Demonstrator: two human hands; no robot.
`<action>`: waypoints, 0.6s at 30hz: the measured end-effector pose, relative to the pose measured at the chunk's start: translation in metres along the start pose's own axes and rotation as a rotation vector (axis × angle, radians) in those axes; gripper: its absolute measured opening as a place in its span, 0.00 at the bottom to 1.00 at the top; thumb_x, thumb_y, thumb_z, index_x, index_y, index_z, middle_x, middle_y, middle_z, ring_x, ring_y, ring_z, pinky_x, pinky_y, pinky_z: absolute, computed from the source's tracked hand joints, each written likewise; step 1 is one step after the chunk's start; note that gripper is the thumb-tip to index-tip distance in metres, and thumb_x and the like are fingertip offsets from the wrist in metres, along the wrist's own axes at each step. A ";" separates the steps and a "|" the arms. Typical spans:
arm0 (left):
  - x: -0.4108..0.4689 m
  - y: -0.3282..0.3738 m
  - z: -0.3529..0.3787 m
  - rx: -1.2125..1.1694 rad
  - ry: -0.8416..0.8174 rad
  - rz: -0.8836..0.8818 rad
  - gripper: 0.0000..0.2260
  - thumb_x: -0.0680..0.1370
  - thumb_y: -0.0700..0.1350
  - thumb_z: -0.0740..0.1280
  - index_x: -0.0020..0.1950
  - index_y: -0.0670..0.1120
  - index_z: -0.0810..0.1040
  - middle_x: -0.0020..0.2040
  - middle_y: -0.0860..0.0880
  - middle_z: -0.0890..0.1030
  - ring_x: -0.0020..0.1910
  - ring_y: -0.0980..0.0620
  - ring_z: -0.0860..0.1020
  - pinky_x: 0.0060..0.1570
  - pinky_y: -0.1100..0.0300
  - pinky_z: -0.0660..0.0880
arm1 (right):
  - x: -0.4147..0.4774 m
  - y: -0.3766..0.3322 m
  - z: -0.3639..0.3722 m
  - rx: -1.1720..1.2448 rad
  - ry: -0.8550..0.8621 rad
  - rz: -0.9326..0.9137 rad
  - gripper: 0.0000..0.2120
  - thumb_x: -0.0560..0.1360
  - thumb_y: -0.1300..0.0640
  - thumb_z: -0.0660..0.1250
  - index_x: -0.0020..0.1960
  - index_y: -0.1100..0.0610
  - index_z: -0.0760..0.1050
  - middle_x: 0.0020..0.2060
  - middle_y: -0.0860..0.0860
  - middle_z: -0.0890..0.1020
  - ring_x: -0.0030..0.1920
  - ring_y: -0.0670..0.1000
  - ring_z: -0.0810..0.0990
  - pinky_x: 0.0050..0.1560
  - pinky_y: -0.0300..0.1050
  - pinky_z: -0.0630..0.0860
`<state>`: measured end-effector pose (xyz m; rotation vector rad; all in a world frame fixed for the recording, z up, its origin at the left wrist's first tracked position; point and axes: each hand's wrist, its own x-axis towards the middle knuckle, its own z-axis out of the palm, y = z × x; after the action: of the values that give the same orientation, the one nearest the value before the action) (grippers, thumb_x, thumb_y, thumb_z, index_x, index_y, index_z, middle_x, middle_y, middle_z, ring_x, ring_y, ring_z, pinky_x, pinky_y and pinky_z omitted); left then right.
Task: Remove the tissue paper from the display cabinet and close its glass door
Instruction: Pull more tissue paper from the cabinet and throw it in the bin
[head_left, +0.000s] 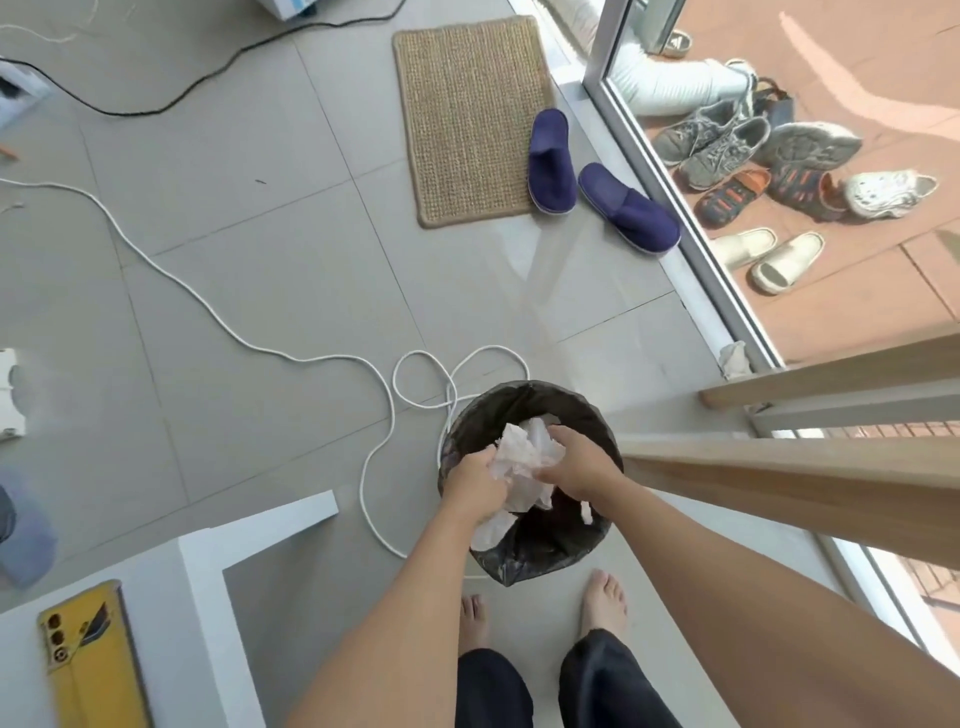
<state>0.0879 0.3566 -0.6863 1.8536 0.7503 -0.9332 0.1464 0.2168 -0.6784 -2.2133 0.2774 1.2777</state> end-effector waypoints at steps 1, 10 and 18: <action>-0.006 0.001 -0.003 0.034 -0.017 0.005 0.25 0.77 0.40 0.65 0.75 0.47 0.66 0.71 0.44 0.74 0.69 0.43 0.72 0.66 0.55 0.70 | -0.007 -0.002 -0.003 -0.043 -0.002 -0.009 0.35 0.75 0.57 0.71 0.77 0.56 0.60 0.72 0.55 0.72 0.70 0.57 0.72 0.65 0.48 0.70; -0.117 0.065 -0.067 0.132 0.222 0.198 0.07 0.76 0.41 0.63 0.43 0.53 0.76 0.44 0.47 0.79 0.44 0.48 0.75 0.45 0.58 0.71 | -0.119 -0.071 -0.060 -0.201 0.174 -0.153 0.11 0.75 0.55 0.64 0.51 0.61 0.78 0.46 0.56 0.82 0.50 0.58 0.79 0.46 0.48 0.74; -0.245 0.170 -0.142 0.244 0.390 0.491 0.09 0.76 0.45 0.63 0.46 0.44 0.82 0.45 0.44 0.85 0.46 0.44 0.81 0.47 0.56 0.76 | -0.270 -0.150 -0.134 -0.257 0.396 -0.351 0.16 0.76 0.52 0.65 0.62 0.55 0.76 0.61 0.55 0.80 0.62 0.57 0.77 0.58 0.48 0.73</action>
<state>0.1349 0.3876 -0.3607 2.3287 0.3773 -0.3610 0.1693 0.2380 -0.3433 -2.5828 -0.1354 0.7156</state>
